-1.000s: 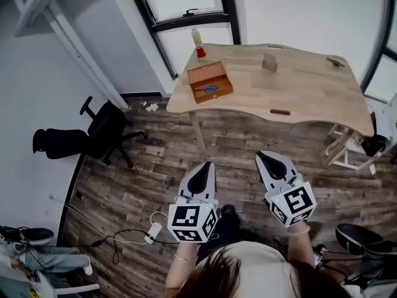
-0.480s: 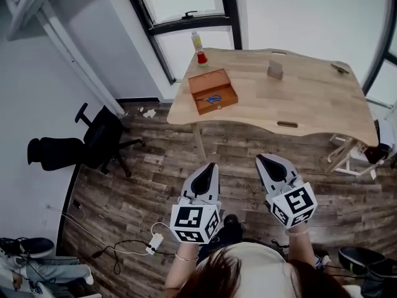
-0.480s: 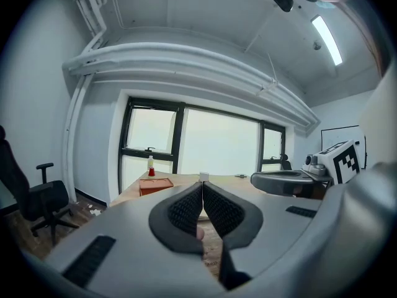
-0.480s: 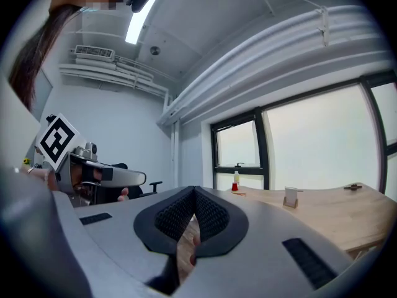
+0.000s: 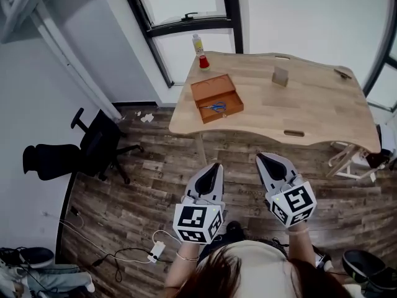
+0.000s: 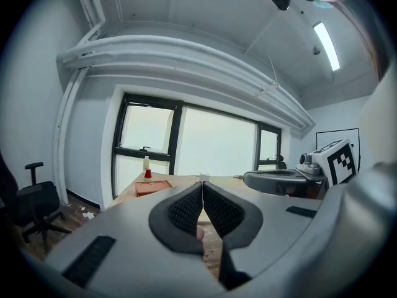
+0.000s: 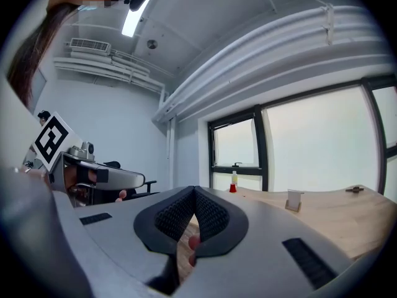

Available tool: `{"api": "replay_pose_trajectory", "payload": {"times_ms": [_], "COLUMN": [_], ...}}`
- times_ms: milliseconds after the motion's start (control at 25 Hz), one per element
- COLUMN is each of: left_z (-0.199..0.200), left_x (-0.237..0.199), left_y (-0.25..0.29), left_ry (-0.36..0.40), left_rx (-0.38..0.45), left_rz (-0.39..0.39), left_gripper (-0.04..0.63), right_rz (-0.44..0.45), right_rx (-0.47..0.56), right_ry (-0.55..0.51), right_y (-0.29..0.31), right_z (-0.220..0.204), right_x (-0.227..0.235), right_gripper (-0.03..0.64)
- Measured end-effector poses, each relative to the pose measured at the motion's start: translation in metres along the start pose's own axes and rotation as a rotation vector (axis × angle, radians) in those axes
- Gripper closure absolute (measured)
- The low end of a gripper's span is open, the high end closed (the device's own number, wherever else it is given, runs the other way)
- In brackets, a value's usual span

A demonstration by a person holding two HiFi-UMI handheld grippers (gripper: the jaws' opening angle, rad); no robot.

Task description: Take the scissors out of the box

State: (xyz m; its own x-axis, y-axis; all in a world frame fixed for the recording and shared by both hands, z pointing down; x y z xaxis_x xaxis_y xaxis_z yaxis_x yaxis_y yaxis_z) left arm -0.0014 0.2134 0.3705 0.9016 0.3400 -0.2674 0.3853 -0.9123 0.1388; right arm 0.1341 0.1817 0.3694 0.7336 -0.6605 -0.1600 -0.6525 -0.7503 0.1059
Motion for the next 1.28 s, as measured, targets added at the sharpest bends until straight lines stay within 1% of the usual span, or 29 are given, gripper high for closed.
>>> {"api": "replay_pose_trajectory", "payload": {"times_ms": [240,560,960,1280], "left_z": [0.004,0.006,0.012,0.018], "left_x": [-0.019,-0.041,-0.053,-0.072], "left_y": [0.011,0.027,0.052,0.082], "left_ry": [-0.01,-0.024,-0.029,-0.029], "left_rx": [-0.011,-0.017,-0.013,-0.015], "left_rz": [-0.037,-0.057,-0.07,-0.055], "left_gripper": [0.575,0.575,0.575,0.575], "right_rz": [-0.016,-0.038,-0.003,0.003], "right_rx": [0.011,-0.012,-0.024,-0.014], "right_ry": [0.023,0.004,0.001,0.012], "right_y": [0.023,0.05,0.081,0.112], "right_z": [0.007,0.007,0.006,0.004], "right_x": [0.002,0.005,0.011,0.029], "right_gripper": [0.59,0.589,0.589,0.589]}}
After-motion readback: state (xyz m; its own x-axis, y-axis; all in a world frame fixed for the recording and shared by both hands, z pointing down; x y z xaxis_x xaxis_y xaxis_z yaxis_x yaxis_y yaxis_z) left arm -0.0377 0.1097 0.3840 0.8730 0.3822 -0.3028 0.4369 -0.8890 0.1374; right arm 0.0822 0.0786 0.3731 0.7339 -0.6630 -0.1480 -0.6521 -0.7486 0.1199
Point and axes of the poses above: the fingertips, and each gripper's own axes: y forward along the fingers, x to its right, z out of its top, the point moved 3 cm from there along -y, backward along the fingers, and after that the axes turned 9 degrees about -y, right-handed, at the moved point
